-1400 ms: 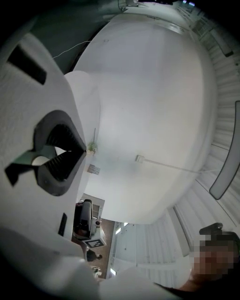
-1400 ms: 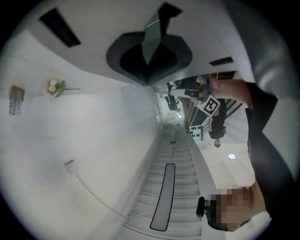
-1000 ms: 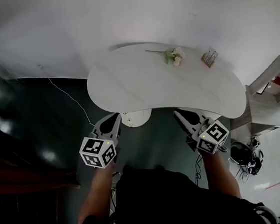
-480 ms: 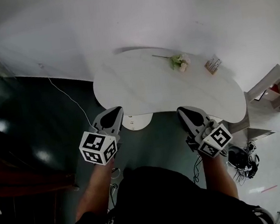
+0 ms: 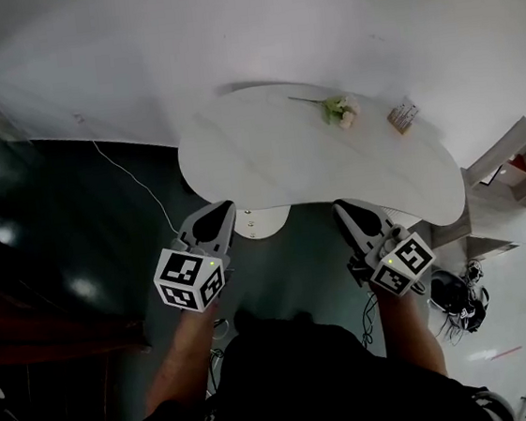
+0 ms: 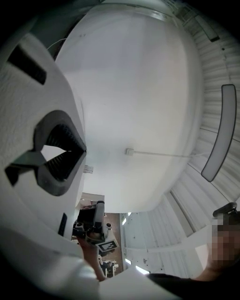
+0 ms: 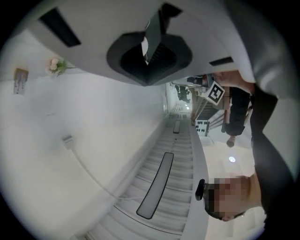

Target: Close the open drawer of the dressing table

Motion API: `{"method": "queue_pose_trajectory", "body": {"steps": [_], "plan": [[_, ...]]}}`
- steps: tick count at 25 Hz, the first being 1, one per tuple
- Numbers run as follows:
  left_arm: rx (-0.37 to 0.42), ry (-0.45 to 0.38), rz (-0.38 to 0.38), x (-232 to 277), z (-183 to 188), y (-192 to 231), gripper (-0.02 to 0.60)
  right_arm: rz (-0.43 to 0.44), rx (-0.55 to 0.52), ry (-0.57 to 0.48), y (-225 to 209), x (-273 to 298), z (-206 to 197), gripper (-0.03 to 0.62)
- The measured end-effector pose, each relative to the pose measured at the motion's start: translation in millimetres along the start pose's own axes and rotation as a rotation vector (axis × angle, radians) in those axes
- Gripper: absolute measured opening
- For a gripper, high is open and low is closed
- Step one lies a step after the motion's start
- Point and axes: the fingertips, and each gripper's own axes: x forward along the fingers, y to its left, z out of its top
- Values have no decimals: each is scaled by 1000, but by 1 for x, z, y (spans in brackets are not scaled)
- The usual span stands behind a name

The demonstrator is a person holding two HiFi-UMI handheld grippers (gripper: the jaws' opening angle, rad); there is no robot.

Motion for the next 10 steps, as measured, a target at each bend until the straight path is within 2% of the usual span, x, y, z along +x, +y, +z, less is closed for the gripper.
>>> {"method": "queue_pose_trajectory", "body": {"steps": [5, 10], "plan": [[-55, 14, 20, -7, -12, -8, 8, -10, 9, 14, -4, -13, -12, 3], [-69, 23, 41, -6, -19, -18, 8, -31, 24, 13, -17, -30, -19, 3]]}}
